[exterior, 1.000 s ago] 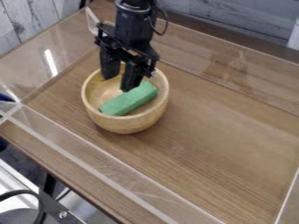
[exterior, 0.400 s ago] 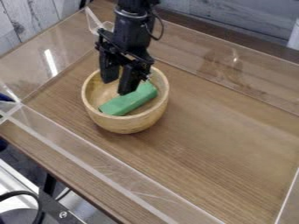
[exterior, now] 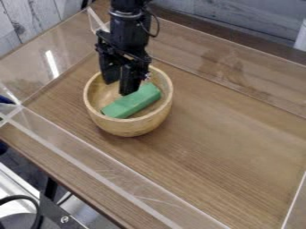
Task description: Remove the green block from inside the brown bowl and put it on the table
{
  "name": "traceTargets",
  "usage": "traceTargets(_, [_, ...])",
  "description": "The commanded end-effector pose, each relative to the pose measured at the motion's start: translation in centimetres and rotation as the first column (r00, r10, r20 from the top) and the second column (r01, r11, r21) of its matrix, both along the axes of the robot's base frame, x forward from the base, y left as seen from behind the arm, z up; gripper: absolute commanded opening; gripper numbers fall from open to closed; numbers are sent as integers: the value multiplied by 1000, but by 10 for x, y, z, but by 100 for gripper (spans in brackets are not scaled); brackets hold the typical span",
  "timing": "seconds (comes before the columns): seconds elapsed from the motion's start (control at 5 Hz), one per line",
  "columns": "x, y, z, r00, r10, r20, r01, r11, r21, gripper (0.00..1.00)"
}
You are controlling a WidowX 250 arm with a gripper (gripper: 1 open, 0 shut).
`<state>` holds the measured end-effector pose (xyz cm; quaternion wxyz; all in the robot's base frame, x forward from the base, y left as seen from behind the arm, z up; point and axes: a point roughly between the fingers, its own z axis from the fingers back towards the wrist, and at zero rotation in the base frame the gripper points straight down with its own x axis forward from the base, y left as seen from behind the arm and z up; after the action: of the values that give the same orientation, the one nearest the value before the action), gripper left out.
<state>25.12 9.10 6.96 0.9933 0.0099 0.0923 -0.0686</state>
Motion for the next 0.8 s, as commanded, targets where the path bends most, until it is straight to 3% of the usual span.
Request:
traceTargets(0.0, [6,3,14,995,16,96,-18,1000,24,100])
traceTargets(0.4, [1,8,6,995,57,81,-58,998,21,100])
traceTargets(0.6, [2,3,1,992,58,111,-64,996,58,100])
